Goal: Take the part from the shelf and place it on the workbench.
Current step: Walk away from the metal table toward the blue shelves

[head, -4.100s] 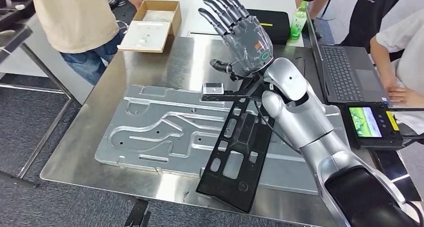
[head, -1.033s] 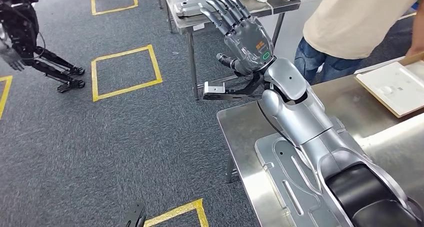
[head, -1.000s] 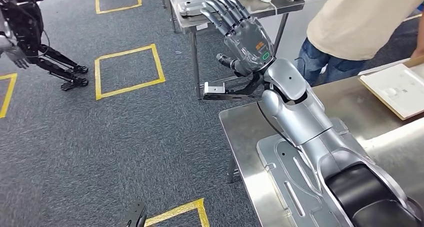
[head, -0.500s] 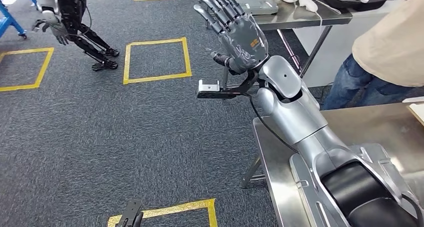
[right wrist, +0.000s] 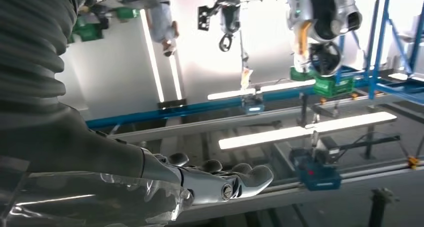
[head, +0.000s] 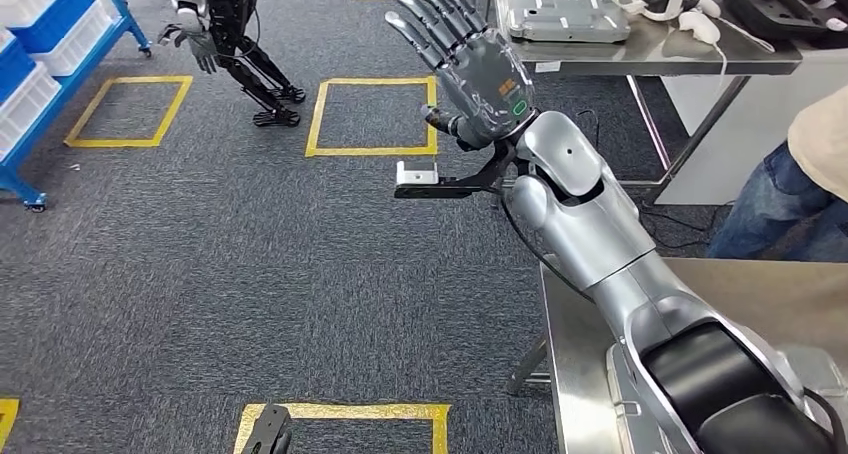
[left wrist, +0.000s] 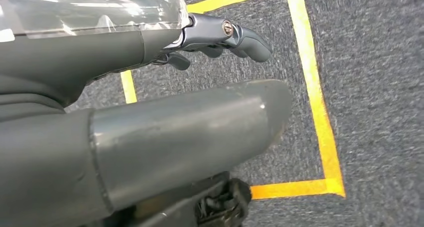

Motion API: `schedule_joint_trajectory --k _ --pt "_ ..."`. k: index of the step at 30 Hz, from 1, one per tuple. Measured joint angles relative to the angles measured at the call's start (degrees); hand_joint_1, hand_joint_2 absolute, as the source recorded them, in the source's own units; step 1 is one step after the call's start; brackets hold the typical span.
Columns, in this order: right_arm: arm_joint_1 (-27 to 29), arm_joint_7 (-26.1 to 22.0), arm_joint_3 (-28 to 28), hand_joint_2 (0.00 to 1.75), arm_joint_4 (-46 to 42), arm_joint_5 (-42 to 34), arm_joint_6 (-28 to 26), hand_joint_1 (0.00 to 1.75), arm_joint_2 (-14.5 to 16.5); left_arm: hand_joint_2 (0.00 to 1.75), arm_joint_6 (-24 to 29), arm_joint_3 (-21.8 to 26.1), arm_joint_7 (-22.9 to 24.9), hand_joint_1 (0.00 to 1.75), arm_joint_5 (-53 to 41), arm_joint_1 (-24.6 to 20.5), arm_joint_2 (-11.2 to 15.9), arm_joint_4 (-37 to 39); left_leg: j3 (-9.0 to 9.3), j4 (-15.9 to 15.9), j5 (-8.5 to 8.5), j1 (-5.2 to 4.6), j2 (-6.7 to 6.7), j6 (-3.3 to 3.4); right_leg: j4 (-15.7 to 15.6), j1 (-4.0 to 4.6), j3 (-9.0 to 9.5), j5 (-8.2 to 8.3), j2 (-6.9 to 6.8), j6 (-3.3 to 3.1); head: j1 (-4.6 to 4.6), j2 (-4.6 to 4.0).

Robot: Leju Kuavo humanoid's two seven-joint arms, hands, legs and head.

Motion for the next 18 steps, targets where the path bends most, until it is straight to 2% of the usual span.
schedule_joint_trajectory --k 1,2,3,4,6,7,8,10,11,12,14,15,16,17,18 --pt "0.13 -0.04 0.01 1.75 0.0 0.0 0.06 0.0 0.01 0.0 -0.01 0.0 0.01 0.0 0.02 -0.02 0.0 0.0 -1.56 3.06 -0.9 0.09 0.32 -0.14 0.05 0.1 0.02 -0.1 -0.88 -0.06 -0.01 0.0" --pt "0.25 -0.05 0.02 1.75 0.0 0.0 0.12 0.0 0.01 0.0 -0.01 0.01 0.02 0.0 0.04 0.05 0.0 0.0 -2.16 4.16 -0.81 0.16 0.43 -0.23 0.08 0.17 0.05 -0.2 -1.7 -0.08 -0.01 0.0" --pt "0.32 -0.07 0.03 1.75 0.0 0.0 0.19 0.0 0.02 0.0 -0.01 0.01 0.03 0.0 0.05 0.14 0.0 0.0 -1.52 2.91 0.31 0.2 0.59 -0.26 0.12 0.21 0.11 -0.32 -2.49 -0.04 -0.01 0.0" --pt "0.34 -0.09 0.04 1.75 -0.01 0.0 0.25 0.0 0.03 0.0 -0.01 0.02 0.04 0.0 0.08 0.2 0.0 0.0 0.2 -0.34 2.12 0.2 1.05 -0.21 0.17 0.26 0.22 -0.47 -3.26 0.04 -0.01 0.0" --pt "0.19 -0.09 0.05 1.75 -0.09 0.0 0.42 0.0 0.03 0.0 -0.01 0.03 0.02 0.0 0.11 0.11 0.0 0.0 4.47 -8.47 4.94 -0.21 3.42 0.17 0.33 0.5 0.44 -0.84 -4.55 0.37 0.0 0.0" --pt "0.1 -0.09 0.05 1.75 -0.15 0.0 0.48 0.0 0.02 0.0 -0.01 0.03 -0.01 0.0 0.13 0.0 0.0 0.0 5.76 -10.99 5.5 -0.49 4.28 0.49 0.37 0.67 0.51 -1.0 -5.11 0.59 0.0 0.0" --pt "0.04 -0.09 0.06 1.75 -0.21 0.0 0.52 0.0 0.03 0.0 -0.01 0.04 -0.03 0.0 0.14 -0.08 0.01 0.0 6.28 -12.17 5.52 -0.76 4.62 0.82 0.38 0.83 0.59 -1.13 -5.69 0.81 0.02 0.0" --pt "0.0 -0.09 0.09 1.75 -0.29 0.0 0.54 0.0 0.1 0.0 -0.01 0.14 -0.05 0.0 0.18 -0.07 0.04 -0.01 6.33 -12.49 5.68 -0.9 3.28 1.51 0.31 0.94 0.79 -1.38 -6.79 1.29 0.03 0.0" --pt "0.01 -0.09 0.11 1.75 -0.32 0.0 0.54 0.0 0.15 0.0 -0.01 0.21 -0.06 0.0 0.2 0.01 0.05 -0.01 6.44 -12.74 5.85 -0.82 2.59 1.83 0.63 0.79 0.83 -1.78 -6.28 1.59 0.04 0.0" --pt "0.0 -0.09 0.11 1.75 -0.34 0.0 0.54 0.0 0.17 0.0 -0.01 0.28 -0.07 0.0 0.2 0.07 0.05 -0.01 6.56 -12.97 6.02 -0.71 1.99 2.16 1.76 0.63 0.43 -2.65 -4.93 1.85 0.04 0.0" --pt "0.1 -0.09 0.11 1.75 -0.38 0.0 0.54 0.0 0.12 0.0 -0.01 0.37 -0.08 0.0 0.2 0.01 0.03 0.0 6.7 -13.24 6.23 -0.52 0.82 2.68 7.56 0.31 -2.2 -5.93 -1.14 2.24 0.04 0.0" --pt "0.25 -0.09 0.11 1.75 -0.38 0.0 0.56 0.0 0.08 0.0 -0.01 0.38 -0.08 0.0 0.2 -0.08 0.02 0.0 6.69 -13.22 6.25 -0.52 0.16 2.82 11.68 0.3 -4.28 -7.76 -0.03 2.31 0.05 0.0" --pt "0.47 -0.09 0.11 1.75 -0.37 0.0 0.6 0.0 0.03 0.0 -0.02 0.4 -0.08 0.0 0.2 -0.12 0.01 0.0 6.69 -13.18 6.24 -0.53 -0.61 2.9 15.3 0.3 -6.21 -9.0 0.42 2.34 0.05 0.0" --pt "0.69 -0.09 0.11 1.75 -0.36 0.0 0.66 0.0 0.0 0.0 -0.02 0.42 -0.08 0.0 0.2 -0.1 0.0 0.0 6.69 -13.11 6.24 -0.54 -1.44 2.93 17.34 0.29 -7.47 -9.19 0.58 2.32 0.04 0.0" --pt "0.84 -0.09 0.11 1.75 -0.36 0.0 0.69 0.0 -0.03 0.0 -0.03 0.44 -0.07 0.0 0.2 -0.05 0.0 0.0 6.7 -13.01 6.22 -0.54 -2.29 2.94 17.16 0.27 -7.69 -8.18 0.66 2.24 0.05 0.0"
